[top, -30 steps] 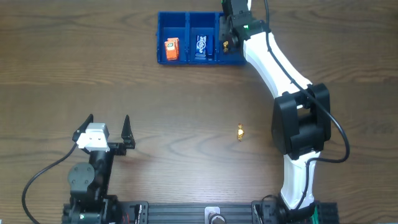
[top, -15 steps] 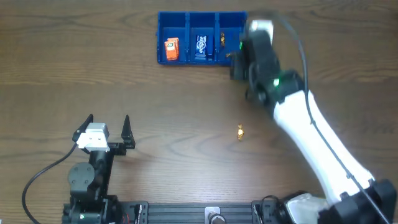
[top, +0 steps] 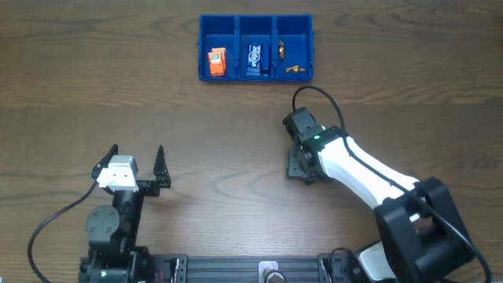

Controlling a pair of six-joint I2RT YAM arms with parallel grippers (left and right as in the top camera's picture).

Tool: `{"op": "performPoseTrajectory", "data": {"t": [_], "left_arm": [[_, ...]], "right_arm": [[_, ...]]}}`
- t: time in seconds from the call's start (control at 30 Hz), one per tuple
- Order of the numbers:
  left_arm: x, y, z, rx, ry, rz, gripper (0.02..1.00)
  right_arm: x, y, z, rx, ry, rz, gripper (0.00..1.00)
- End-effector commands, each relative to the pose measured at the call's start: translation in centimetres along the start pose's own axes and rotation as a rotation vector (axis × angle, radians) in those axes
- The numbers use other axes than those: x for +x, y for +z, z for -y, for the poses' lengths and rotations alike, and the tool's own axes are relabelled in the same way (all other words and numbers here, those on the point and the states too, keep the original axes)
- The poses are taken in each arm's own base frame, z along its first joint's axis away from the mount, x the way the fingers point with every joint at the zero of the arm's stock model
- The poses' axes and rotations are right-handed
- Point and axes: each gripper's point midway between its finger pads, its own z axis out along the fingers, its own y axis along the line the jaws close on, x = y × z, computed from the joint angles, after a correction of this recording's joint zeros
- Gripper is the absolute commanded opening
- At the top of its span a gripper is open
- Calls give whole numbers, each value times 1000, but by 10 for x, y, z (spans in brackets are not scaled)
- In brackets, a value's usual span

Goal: Sort Candies Into Trays

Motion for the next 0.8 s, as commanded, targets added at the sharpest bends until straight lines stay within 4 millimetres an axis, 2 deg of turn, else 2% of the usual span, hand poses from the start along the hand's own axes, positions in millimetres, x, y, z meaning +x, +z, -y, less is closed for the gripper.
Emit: {"op": "performPoseTrajectory", "data": {"t": [0.03,0.23,0.33,0.43,0.67,0.77,0.8], "left_arm": [[16,1,1,11,1,-49,998],[16,1,1,11,1,-49,998],[16,1,1,11,1,-49,998],[16,1,1,11,1,-49,998],[16,1,1,11,1,-49,998],[16,1,1,11,1,-49,998],[16,1,1,11,1,-49,996]], "right_arm": [[-4,8,0,4,23,5,623],[-9,9,5,18,34,22,570],[-9,9,6,20,34,23,470],[-10,9,6,21,34,24,288],[-15,8,2,4,38,46,178],[-25,-12,-6,-33,35,88,161],[-35,-31,-11,-54,28,127,161]]}}
